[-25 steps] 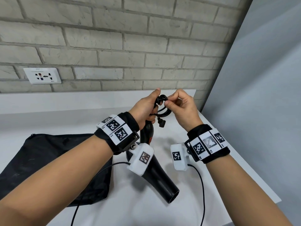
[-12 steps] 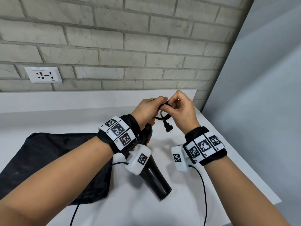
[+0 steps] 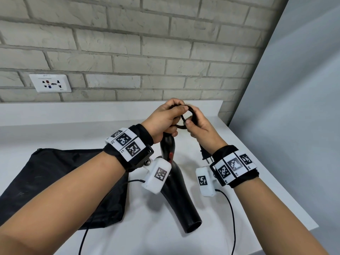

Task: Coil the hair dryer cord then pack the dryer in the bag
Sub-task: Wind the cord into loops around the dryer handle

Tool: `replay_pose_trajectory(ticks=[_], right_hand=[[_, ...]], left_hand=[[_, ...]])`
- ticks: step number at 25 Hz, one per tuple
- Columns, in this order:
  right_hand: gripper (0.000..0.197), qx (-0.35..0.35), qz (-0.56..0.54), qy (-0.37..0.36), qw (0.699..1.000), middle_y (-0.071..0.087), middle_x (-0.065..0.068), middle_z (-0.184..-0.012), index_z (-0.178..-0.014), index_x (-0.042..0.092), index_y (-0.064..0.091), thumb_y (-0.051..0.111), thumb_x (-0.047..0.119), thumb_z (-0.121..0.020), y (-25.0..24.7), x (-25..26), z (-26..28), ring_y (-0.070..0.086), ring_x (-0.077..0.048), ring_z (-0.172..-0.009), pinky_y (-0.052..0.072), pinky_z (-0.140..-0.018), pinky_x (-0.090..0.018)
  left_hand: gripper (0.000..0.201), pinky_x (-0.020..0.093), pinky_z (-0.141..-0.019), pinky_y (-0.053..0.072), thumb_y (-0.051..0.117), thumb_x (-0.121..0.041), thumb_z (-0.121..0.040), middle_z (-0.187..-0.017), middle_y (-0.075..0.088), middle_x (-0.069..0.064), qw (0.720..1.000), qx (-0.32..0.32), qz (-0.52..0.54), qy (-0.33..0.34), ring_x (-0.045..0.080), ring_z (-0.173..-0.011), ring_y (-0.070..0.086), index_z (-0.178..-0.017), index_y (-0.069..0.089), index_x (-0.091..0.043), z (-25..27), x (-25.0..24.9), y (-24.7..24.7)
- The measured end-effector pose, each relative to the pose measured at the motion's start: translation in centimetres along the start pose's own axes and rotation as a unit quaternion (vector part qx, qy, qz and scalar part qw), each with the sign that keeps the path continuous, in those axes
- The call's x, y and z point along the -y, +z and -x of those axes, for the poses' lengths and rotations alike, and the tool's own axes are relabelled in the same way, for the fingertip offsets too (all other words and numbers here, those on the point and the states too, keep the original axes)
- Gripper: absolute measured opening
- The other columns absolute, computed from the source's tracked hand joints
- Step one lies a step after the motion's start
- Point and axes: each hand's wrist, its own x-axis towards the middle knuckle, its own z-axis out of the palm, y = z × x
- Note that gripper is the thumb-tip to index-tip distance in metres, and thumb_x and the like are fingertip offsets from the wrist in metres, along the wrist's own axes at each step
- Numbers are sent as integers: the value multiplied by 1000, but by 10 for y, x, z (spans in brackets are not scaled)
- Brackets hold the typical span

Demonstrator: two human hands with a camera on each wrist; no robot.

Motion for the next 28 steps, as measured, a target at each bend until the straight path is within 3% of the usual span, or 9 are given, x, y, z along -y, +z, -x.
replay_pose_trajectory(ticks=[4,8,10,12,14,17,21,24,28], right_hand=[[13,-23,-94,89,991,43,8,-53,-76,12,57,44,12,-75,-8,-4,-4,29,0,-44,21,-46,-15],[40,-37,58,70,995,50,8,-53,-63,26,66,48,7,-92,-17,-1,-4,36,1,-47,29,-51,-13],[32,-31,126,58,990,58,15,-51,-68,20,64,48,7,-92,-20,10,-6,48,5,-51,36,-56,-8],[23,-39,207,47,976,61,15,-61,-75,16,63,49,8,-91,-23,23,-9,54,6,-60,38,-60,-4],[18,-65,285,36,956,62,6,-70,-80,12,66,51,10,-90,-26,33,-13,52,0,-63,37,-58,-3],[19,-113,353,-15,929,68,-10,-84,-87,-1,68,52,8,-89,-27,42,-19,53,-12,-74,36,-61,-10],[18,-165,334,-48,927,63,-10,-79,-86,-2,68,53,8,-88,-23,50,-20,48,-5,-62,35,-58,-8],[17,-164,307,-44,936,59,-1,-72,-84,1,68,54,10,-87,-18,53,-17,47,1,-56,36,-55,-3],[18,-185,142,-15,972,53,13,-59,-82,5,66,50,7,-90,-17,50,-13,48,4,-45,37,-45,-7]], left_hand=[[22,21,-42,22,47,-11,-94,-40,23,-12,1000,10,23,6,3,-30,13,-76,45,-23,1,-2,-7],[24,26,-46,14,50,-12,-91,-39,25,-11,999,30,-16,1,4,-31,13,-71,44,-22,6,1,1],[28,29,-49,10,50,-23,-93,-38,26,-12,998,45,-44,-1,4,-31,13,-66,41,-21,8,3,5],[31,22,-45,11,50,-27,-93,-39,25,-11,996,57,-71,-11,4,-32,13,-65,40,-21,8,5,8],[29,15,-39,15,54,-25,-91,-40,26,-11,995,45,-91,-25,5,-32,15,-66,41,-20,6,5,11],[24,17,-39,18,58,-28,-89,-42,28,-10,994,-10,-103,-28,6,-31,18,-73,43,-18,2,3,15],[15,18,-39,23,58,-31,-89,-45,28,-6,990,-17,-139,-26,6,-30,21,-83,52,-19,0,2,18],[21,20,-41,26,57,-33,-89,-52,34,-4,980,-21,-199,-17,7,-30,25,-73,51,-21,1,6,22],[24,22,-42,29,59,-33,-88,-48,36,-9,980,-91,-171,48,5,-30,28,-70,50,-21,-1,12,19]])
